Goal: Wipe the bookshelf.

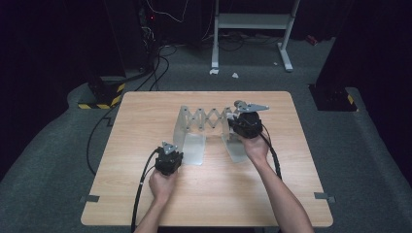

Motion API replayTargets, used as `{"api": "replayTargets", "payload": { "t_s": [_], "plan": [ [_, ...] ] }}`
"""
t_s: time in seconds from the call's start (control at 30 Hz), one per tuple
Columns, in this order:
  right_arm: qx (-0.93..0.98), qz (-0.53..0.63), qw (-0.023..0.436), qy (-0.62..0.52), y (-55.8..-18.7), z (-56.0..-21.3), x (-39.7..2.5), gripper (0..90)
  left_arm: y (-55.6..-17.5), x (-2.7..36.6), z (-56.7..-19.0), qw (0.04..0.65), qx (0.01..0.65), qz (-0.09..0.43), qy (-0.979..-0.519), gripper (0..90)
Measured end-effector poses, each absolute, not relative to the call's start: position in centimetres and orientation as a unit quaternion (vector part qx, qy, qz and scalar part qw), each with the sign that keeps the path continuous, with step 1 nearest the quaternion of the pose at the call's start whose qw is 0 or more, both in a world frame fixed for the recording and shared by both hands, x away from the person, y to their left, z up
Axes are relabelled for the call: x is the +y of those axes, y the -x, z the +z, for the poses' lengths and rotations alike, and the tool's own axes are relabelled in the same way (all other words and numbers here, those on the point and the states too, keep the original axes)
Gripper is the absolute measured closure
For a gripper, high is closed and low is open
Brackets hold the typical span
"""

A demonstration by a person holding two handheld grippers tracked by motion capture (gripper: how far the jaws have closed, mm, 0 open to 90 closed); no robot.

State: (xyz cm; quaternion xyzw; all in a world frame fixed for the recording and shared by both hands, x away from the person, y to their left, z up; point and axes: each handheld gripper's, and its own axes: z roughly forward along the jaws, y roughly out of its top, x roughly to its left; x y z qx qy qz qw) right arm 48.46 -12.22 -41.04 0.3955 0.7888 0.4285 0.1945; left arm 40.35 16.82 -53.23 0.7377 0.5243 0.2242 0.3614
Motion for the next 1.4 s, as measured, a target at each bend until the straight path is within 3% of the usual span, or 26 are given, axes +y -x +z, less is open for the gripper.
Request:
{"api": "replayTargets", "payload": {
  "t_s": [0.2, 0.73, 1.4],
  "plan": [
    [0.788, 0.428, 0.21, -0.39, -48.9, -39.4, -11.4, 83.3, -40.4, 16.8, -53.2, 0.363, 0.525, 0.224, -0.736, 82.5],
    [0.77, 0.416, 0.236, -0.421, -51.3, -40.7, -10.4, 83.1, -40.4, 17.0, -53.2, 0.367, 0.527, 0.216, -0.735, 83.2],
    [0.751, 0.434, 0.237, -0.439, -51.3, -40.7, -11.0, 82.8, -40.4, 17.1, -53.2, 0.367, 0.526, 0.215, -0.736, 84.0]
  ]
}}
